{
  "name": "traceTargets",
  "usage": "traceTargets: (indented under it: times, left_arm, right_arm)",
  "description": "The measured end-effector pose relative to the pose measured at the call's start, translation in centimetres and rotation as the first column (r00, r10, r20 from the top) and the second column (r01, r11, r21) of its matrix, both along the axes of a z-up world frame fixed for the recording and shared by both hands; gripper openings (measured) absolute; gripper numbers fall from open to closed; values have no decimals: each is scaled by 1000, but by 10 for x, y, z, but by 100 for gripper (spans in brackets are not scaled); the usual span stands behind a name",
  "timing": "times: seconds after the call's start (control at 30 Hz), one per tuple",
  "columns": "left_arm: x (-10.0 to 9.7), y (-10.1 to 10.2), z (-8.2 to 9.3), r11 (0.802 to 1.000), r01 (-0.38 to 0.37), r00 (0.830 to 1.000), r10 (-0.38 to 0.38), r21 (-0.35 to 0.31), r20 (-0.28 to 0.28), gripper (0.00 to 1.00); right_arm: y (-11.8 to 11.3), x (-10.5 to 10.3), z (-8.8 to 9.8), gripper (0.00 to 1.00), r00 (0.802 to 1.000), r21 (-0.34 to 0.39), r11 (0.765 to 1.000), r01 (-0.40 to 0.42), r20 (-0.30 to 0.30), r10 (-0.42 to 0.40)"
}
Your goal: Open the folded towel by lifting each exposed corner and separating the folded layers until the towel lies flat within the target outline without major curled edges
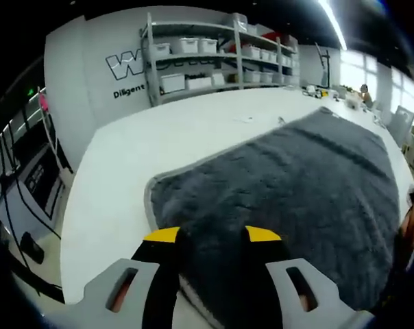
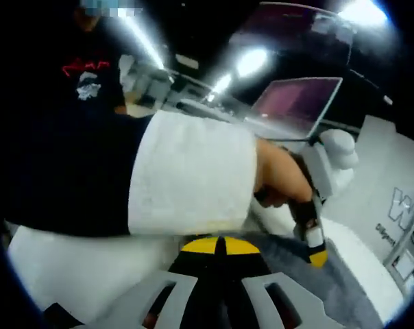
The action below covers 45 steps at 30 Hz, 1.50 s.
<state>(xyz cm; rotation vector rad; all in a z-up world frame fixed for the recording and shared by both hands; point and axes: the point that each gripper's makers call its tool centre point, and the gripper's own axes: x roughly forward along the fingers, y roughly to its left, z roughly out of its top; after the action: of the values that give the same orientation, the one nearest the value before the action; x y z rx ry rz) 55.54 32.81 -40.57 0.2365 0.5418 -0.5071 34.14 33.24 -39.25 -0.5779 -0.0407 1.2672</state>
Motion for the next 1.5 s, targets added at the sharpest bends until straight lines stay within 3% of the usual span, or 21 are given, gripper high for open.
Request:
traceTargets:
  times: [0.1,0.17,0.23,0.3,0.43,0.53,0.67,0.83,0.97,1.0,1.07,1.23,1.37,1.5]
  left_arm:
    - [5,2,3,1000,2,1000,-2,-20,22,34]
    - [6,-6,14,991,-9,998,16,-132,57,34]
    - [9,-6,19,982,-36,997,49,-185,66,35]
    - [13,-2,22,985,-50,993,66,-164,96,35]
    - [25,-1,35,980,-108,965,143,-166,217,35]
    - [30,-1,29,968,-138,963,181,-210,201,33]
    - [33,7,19,975,-161,953,194,-152,231,30]
    - [33,3,9,974,-172,955,202,-149,216,28]
    - [34,4,12,984,-177,939,170,-3,300,24]
    - [34,5,12,984,-179,937,168,7,306,24]
    - [39,6,15,980,-182,924,141,84,355,23]
    - [45,7,11,981,-180,929,144,76,340,13]
    - [55,16,13,978,-193,927,155,78,343,3]
    - [67,27,11,976,-209,925,174,70,337,1]
  right_arm:
    - [-10,5,0,0,1000,1,1000,13,3,-13]
    - [-23,11,1,0,999,-4,1000,27,18,-27]
    - [-36,16,0,0,998,-14,999,47,31,-47]
    - [-43,27,0,0,996,-30,997,74,58,-73]
    - [-71,39,4,0,993,-8,993,117,31,-116]
    - [-87,41,6,0,991,-4,992,126,38,-126]
    - [-108,45,6,0,987,-28,990,140,86,-137]
    - [-137,50,3,0,984,-59,987,147,112,-140]
    - [-151,49,6,0,986,-45,988,145,91,-140]
    - [-152,48,7,0,986,-42,989,143,87,-139]
    - [-160,38,3,0,991,-28,991,133,-18,-134]
    - [-180,29,12,0,981,25,989,148,-131,-143]
    - [-210,46,19,0,974,47,979,199,-121,-192]
    - [-241,54,20,0,962,58,967,248,-132,-238]
